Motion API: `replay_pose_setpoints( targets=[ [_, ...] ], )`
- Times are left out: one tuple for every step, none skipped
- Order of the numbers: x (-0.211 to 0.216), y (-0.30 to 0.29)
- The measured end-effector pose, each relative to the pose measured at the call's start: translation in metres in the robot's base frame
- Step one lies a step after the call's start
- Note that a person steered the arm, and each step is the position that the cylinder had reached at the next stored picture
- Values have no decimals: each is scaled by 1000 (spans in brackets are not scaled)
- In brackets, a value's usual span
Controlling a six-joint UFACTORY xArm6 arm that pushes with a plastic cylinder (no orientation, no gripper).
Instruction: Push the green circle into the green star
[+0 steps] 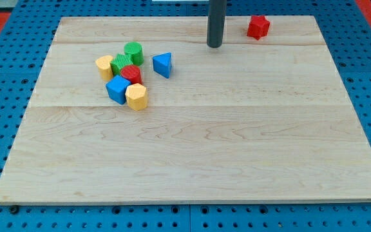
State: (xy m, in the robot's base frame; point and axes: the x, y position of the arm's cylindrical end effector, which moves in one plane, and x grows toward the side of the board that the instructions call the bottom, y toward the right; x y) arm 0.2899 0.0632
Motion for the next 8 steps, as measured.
replay_pose_setpoints(
  targets=[
    [45, 55],
    [56, -14],
    [83, -82],
    [105, -102],
    [93, -145],
    [62, -144],
    [56, -82],
    [60, -97]
  ],
)
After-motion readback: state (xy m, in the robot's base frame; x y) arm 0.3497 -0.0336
